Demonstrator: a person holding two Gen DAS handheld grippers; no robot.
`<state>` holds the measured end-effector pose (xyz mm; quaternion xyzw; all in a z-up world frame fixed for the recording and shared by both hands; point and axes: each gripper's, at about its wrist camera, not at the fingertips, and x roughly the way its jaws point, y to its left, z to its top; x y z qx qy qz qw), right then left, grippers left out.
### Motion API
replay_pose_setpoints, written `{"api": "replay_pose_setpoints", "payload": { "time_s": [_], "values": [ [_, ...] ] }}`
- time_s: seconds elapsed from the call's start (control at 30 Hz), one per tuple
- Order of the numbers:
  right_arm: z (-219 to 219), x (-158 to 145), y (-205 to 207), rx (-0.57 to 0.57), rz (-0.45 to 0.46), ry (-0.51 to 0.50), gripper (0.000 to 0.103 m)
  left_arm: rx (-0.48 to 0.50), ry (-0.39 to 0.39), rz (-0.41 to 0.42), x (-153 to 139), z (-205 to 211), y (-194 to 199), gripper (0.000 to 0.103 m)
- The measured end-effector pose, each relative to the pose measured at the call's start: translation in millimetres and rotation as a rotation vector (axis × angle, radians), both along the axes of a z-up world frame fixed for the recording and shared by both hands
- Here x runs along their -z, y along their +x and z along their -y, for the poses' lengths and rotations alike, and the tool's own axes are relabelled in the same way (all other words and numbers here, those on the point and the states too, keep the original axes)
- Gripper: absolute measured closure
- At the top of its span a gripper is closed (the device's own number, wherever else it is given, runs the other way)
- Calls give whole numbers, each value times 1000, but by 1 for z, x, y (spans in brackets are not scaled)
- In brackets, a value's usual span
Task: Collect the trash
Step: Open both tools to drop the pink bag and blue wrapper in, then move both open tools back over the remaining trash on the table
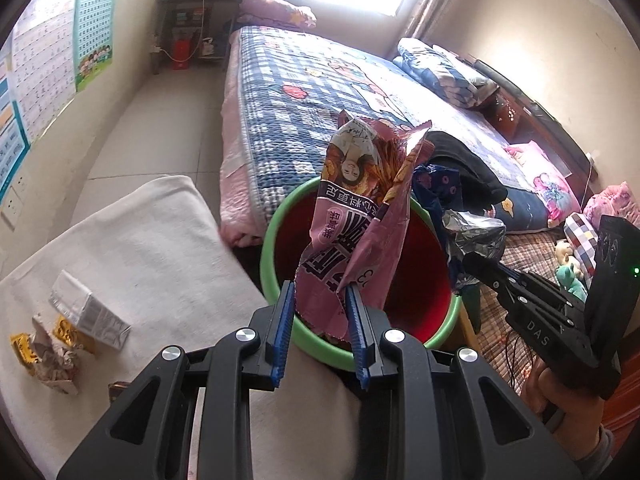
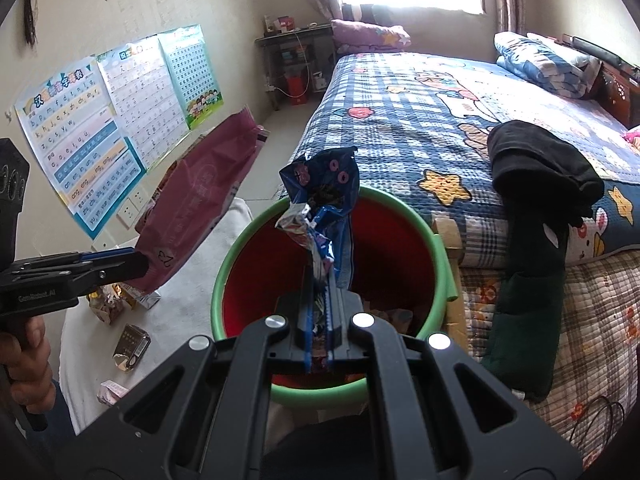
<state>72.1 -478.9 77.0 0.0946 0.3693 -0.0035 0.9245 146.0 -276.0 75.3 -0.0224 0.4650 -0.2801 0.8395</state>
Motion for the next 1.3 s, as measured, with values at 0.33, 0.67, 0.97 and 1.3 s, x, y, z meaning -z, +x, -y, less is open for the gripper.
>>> {"api": "replay_pose_setpoints", "payload": {
  "time_s": [0.33,0.67,0.97,1.3],
  "values": [
    [15,5,8,17,-11,21,97,2,17,-22,10,16,11,78],
    [24,8,9,46,-6,24,49,-16,-18,-55,15,19,17,44],
    [11,3,7,41,0,2,5,-116,7,-7,6,-7,13,8],
    [-31,-3,10,-37,-2,-5,5,-214,22,-10,11,-66,3,8]
  ]
}}
